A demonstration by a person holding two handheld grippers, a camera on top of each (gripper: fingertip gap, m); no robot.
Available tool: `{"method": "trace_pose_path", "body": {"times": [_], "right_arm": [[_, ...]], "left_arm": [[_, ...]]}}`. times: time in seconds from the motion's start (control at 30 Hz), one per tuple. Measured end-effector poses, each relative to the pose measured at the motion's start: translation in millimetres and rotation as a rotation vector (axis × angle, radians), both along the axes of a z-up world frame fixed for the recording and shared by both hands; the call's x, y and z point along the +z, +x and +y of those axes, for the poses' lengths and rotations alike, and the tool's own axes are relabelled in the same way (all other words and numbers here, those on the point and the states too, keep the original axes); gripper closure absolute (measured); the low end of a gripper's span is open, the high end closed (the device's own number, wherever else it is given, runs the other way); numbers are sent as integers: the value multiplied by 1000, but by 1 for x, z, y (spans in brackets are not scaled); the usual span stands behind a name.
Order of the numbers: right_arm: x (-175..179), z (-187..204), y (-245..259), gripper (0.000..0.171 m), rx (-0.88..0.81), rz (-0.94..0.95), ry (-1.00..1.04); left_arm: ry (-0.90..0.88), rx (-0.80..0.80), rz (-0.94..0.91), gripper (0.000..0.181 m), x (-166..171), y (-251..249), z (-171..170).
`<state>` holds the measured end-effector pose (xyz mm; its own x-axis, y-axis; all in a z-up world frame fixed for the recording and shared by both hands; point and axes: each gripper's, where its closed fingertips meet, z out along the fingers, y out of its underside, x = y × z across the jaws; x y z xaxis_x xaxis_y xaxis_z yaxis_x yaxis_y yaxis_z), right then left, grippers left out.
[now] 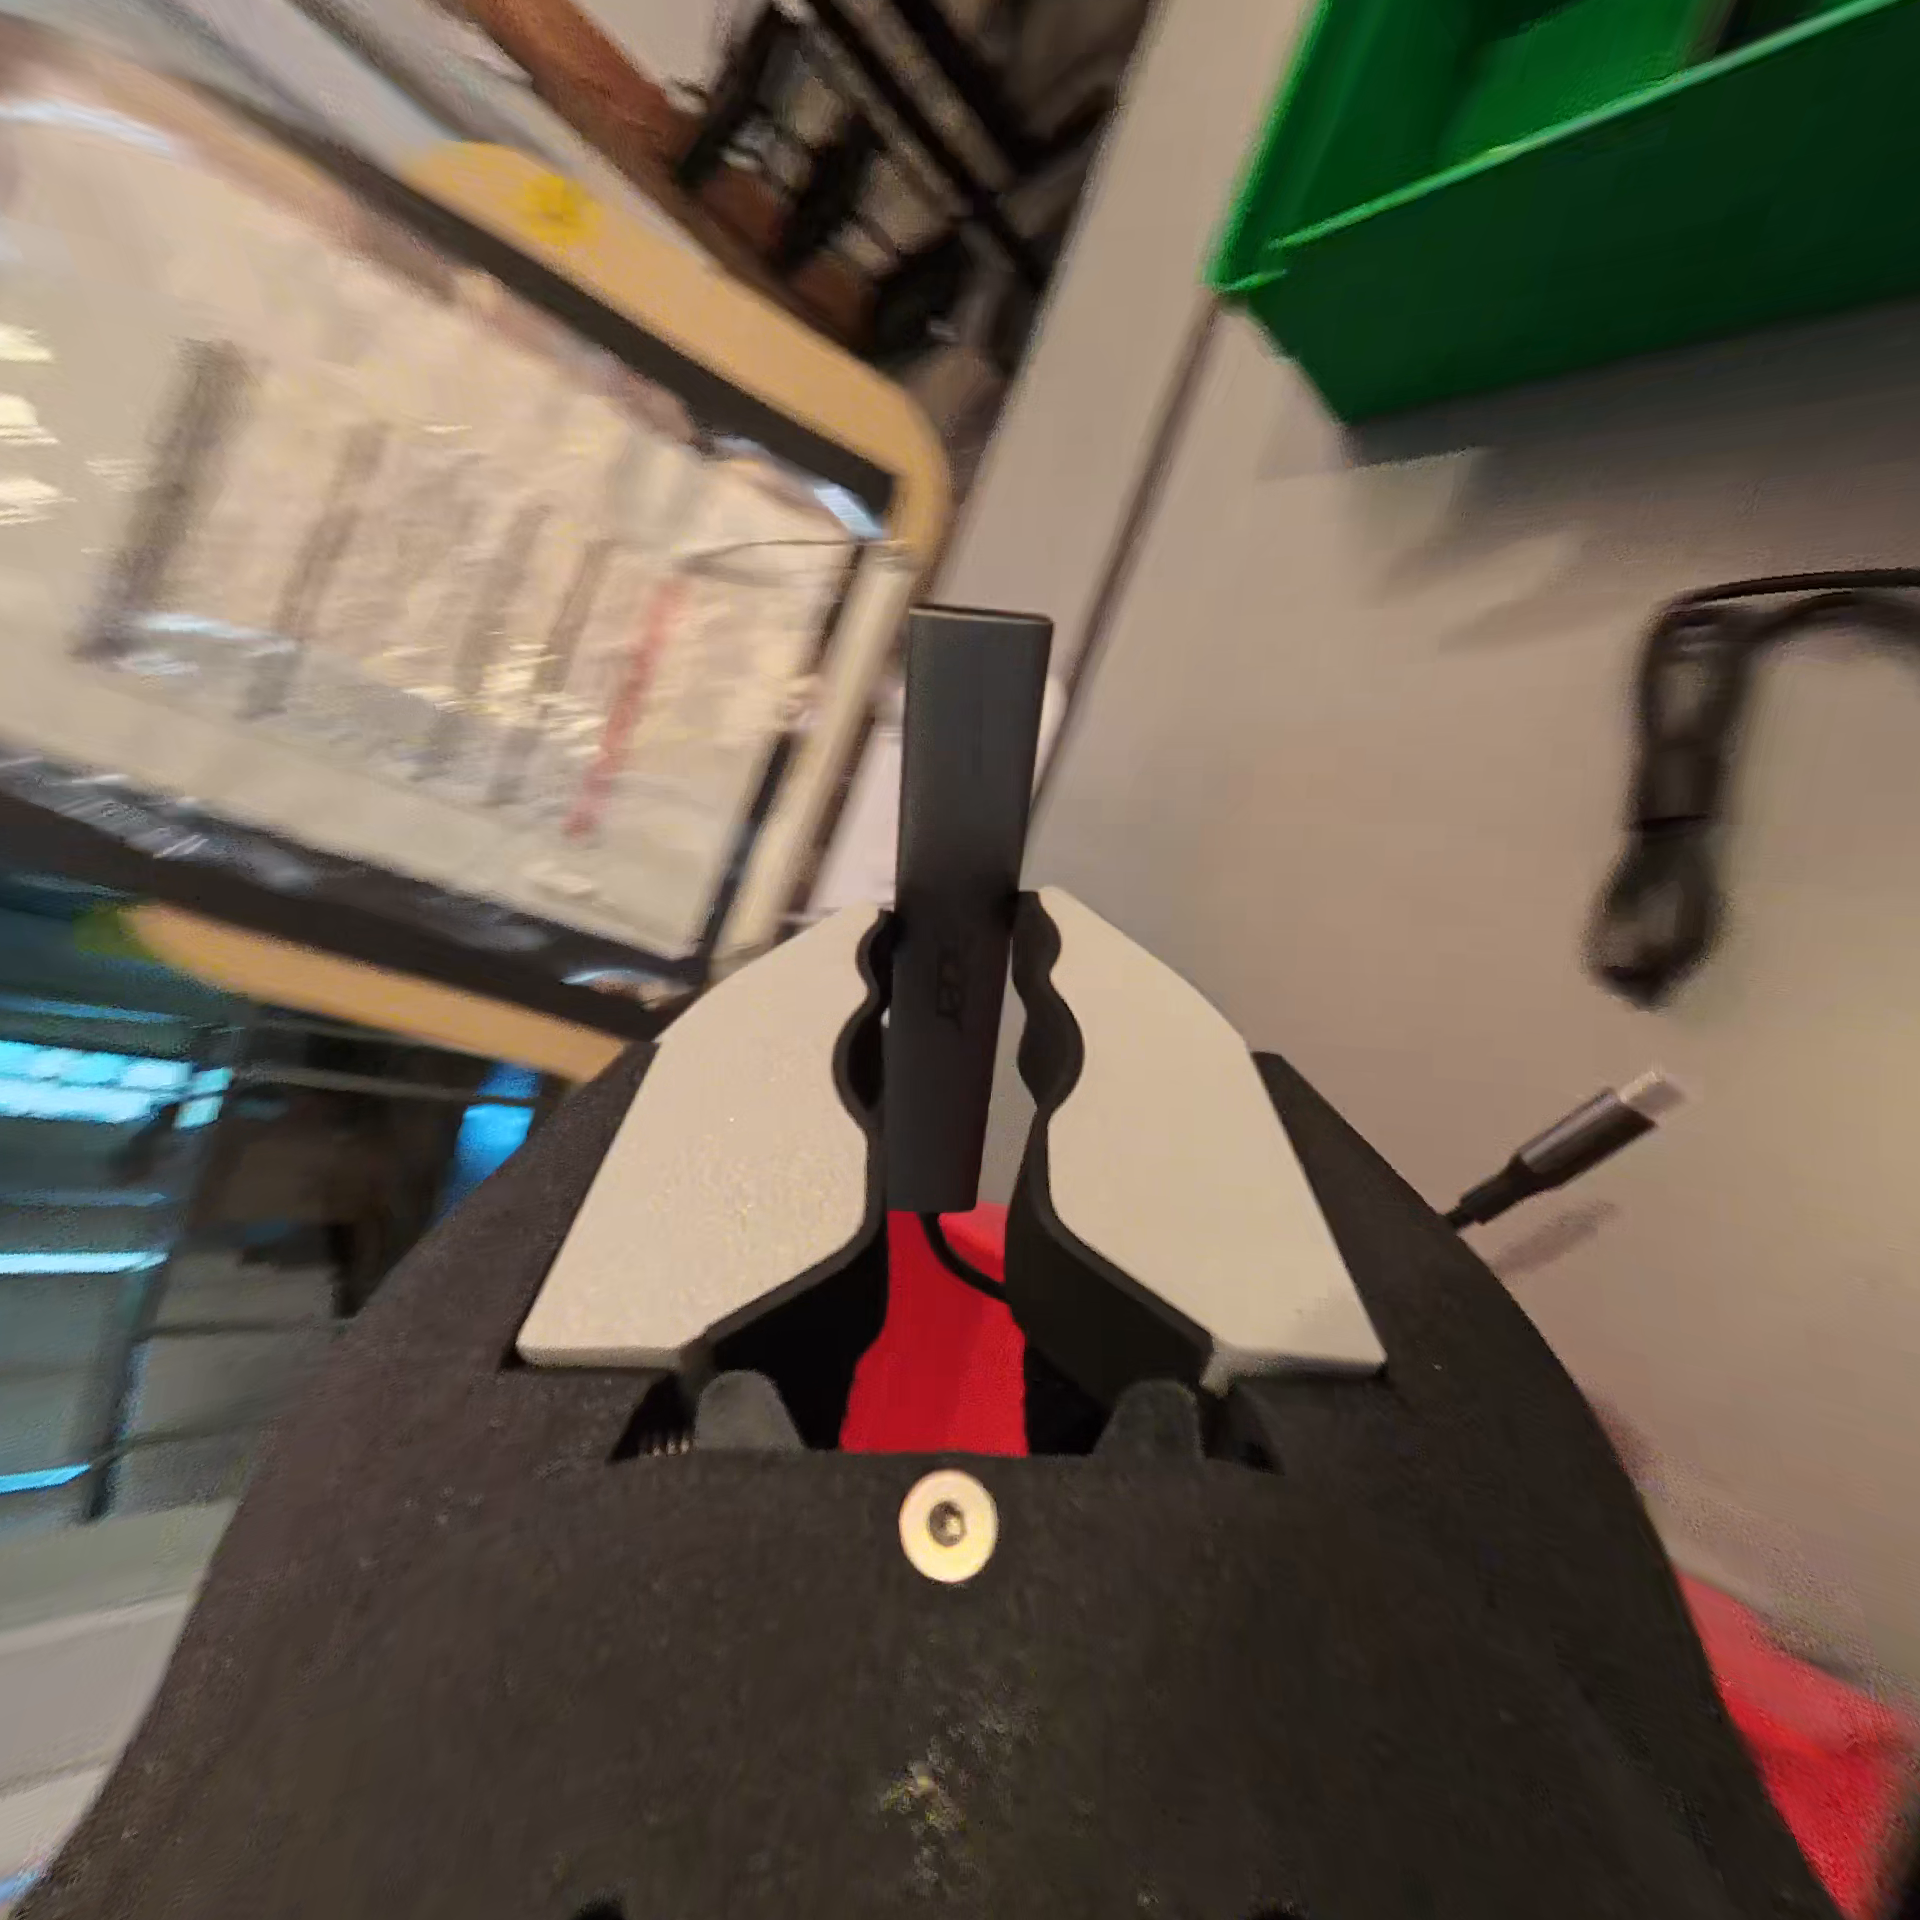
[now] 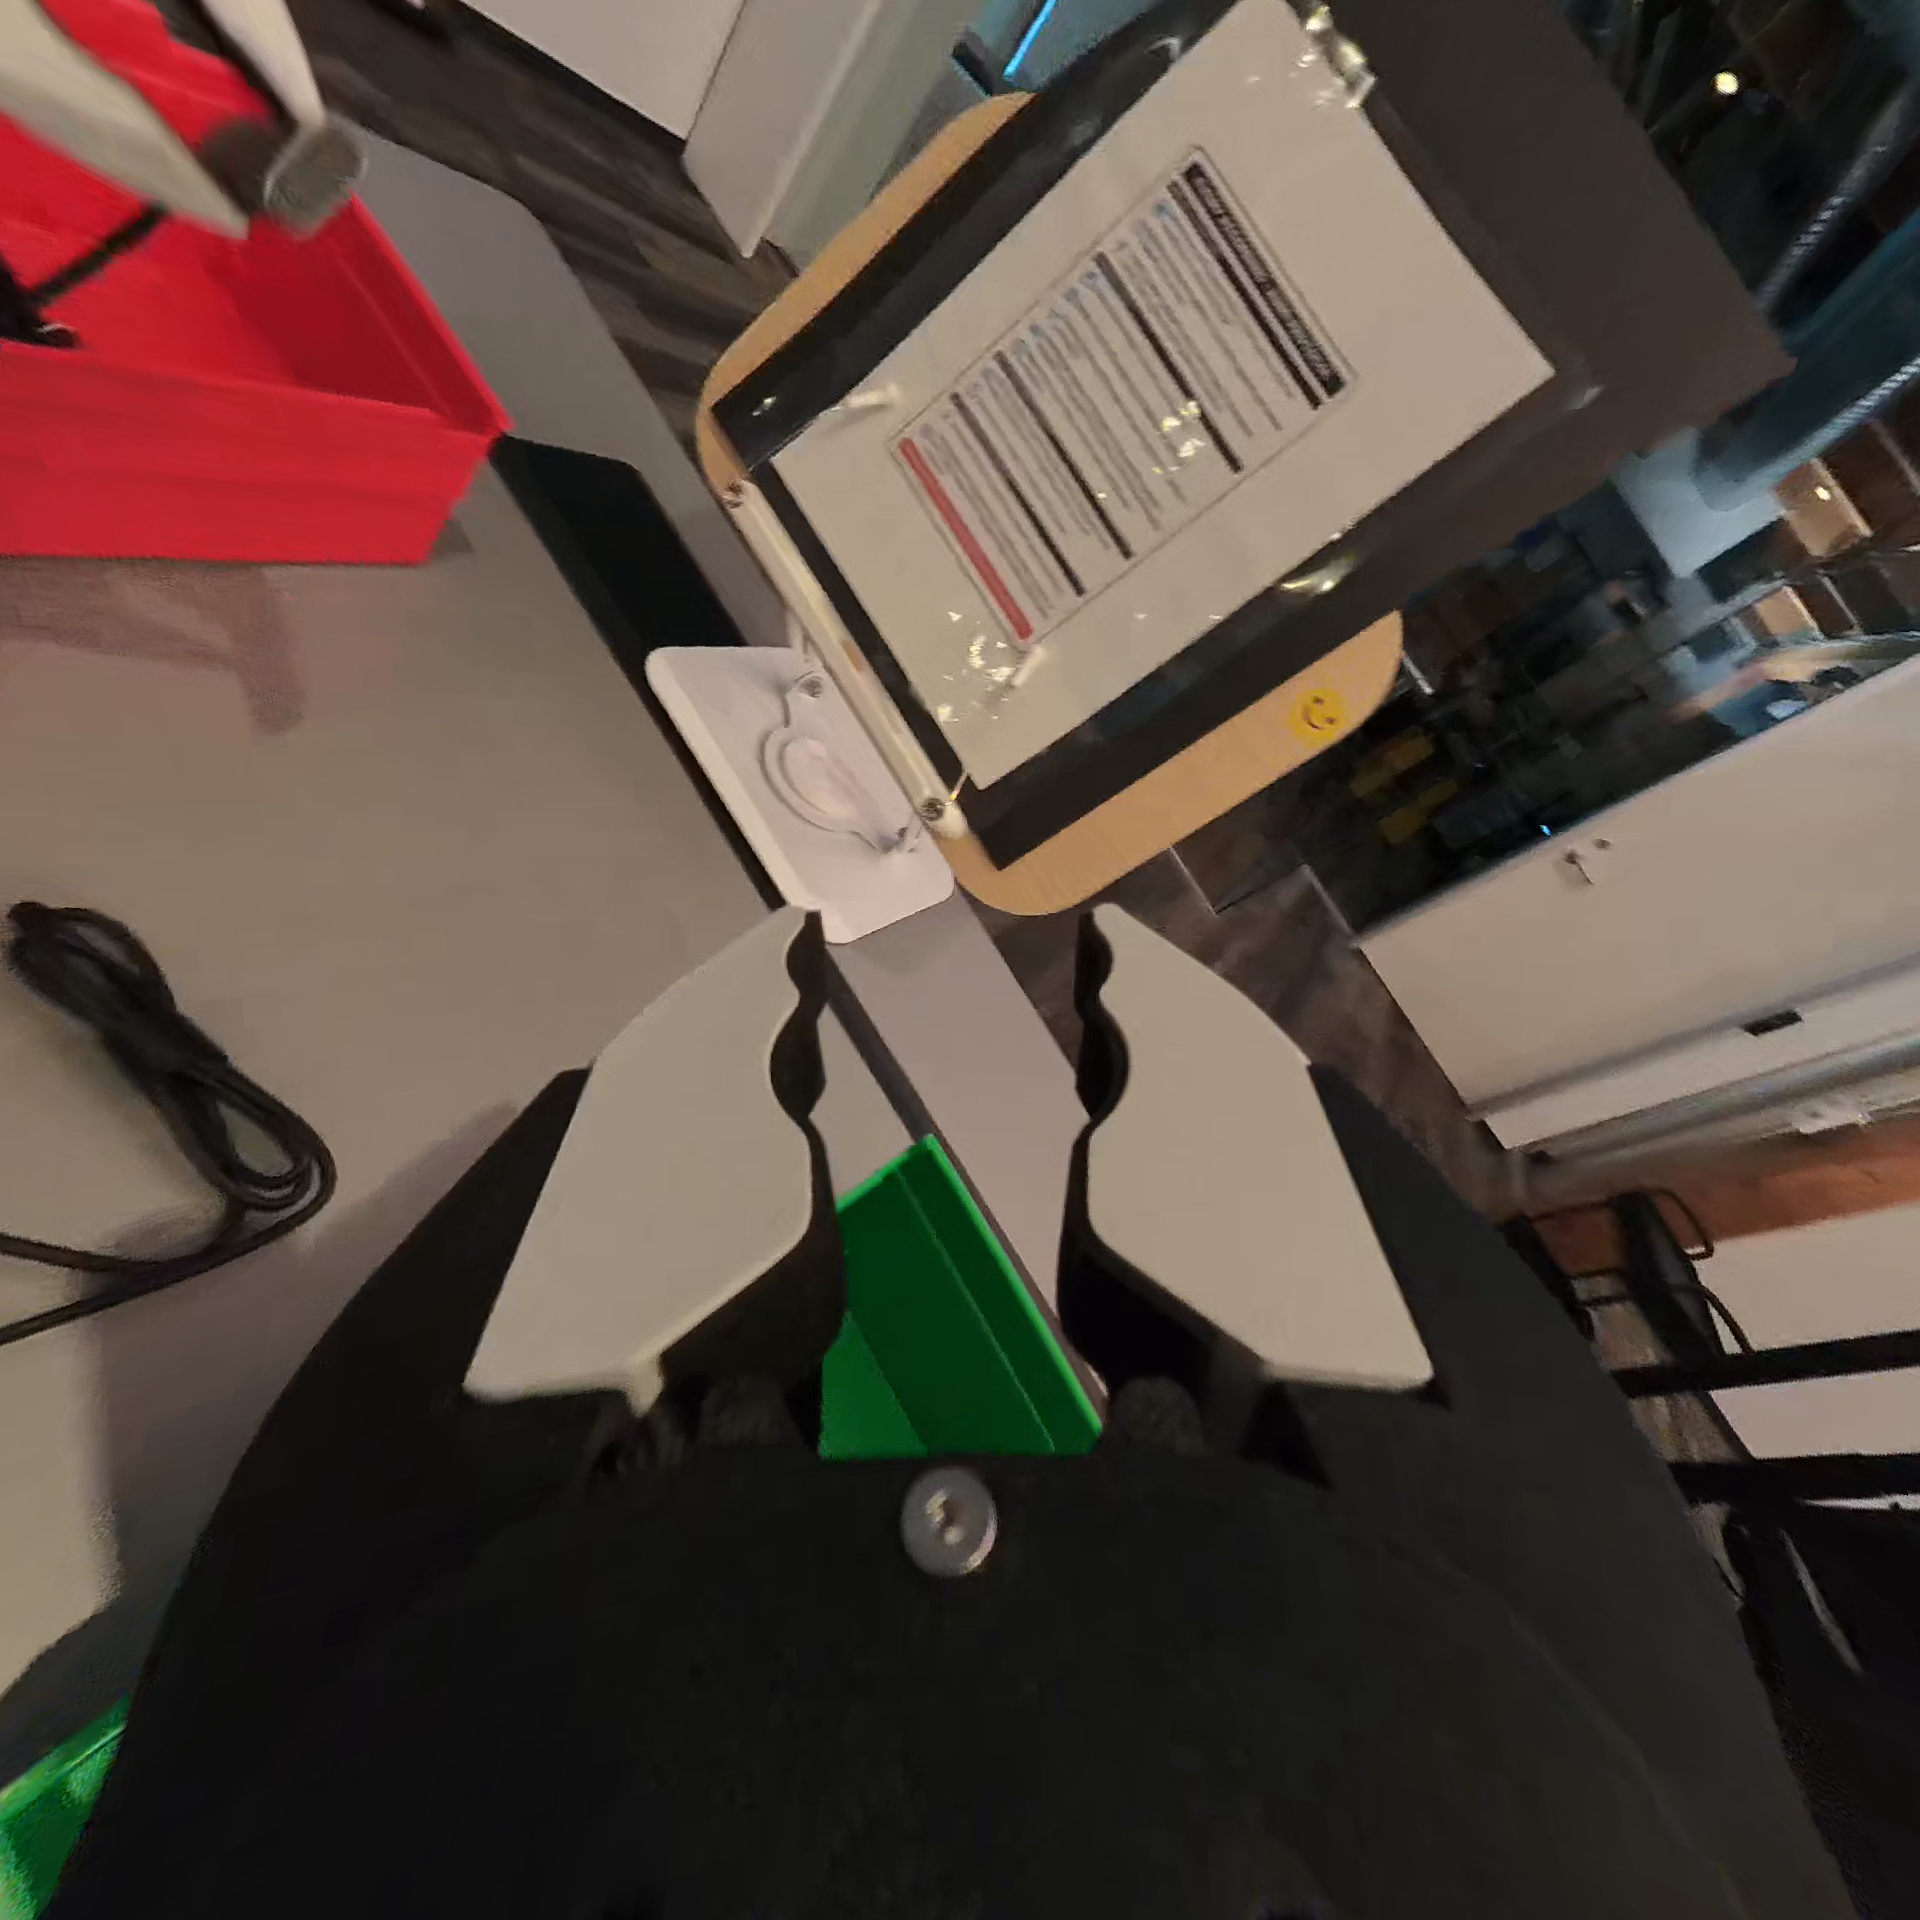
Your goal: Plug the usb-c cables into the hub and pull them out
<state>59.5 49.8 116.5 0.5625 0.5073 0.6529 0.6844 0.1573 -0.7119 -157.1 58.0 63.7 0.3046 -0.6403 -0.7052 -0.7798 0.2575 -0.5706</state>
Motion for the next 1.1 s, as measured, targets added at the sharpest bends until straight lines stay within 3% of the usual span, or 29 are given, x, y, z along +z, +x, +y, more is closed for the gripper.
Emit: {"method": "trace_pose_path", "body": {"times": [0.17,0.37,0.53,0.67,0.8,0.9,0.97,1.1], "right_arm": [[-10,-3,-16,124,63,-8,-52],[-39,-8,-49,122,176,-90,-161],[-53,-1,-65,121,182,-119,-196],[-55,-2,-70,121,204,-106,-215],[-63,-23,-87,121,345,-67,-323],[-75,-49,-105,121,502,-53,-456],[-85,-61,-113,120,558,-86,-519],[-104,-58,-110,120,510,-199,-542]], "left_arm": [[-191,-141,169,160,-73,52,-59],[-336,-235,382,160,-152,47,-99],[-332,-373,517,160,-187,48,-127],[-216,-401,503,160,-188,62,-132],[126,-257,424,160,-138,69,-103],[217,-127,432,160,-122,60,-88],[212,-120,456,160,-129,56,-87],[47,-205,504,160,-161,56,-103]]}}
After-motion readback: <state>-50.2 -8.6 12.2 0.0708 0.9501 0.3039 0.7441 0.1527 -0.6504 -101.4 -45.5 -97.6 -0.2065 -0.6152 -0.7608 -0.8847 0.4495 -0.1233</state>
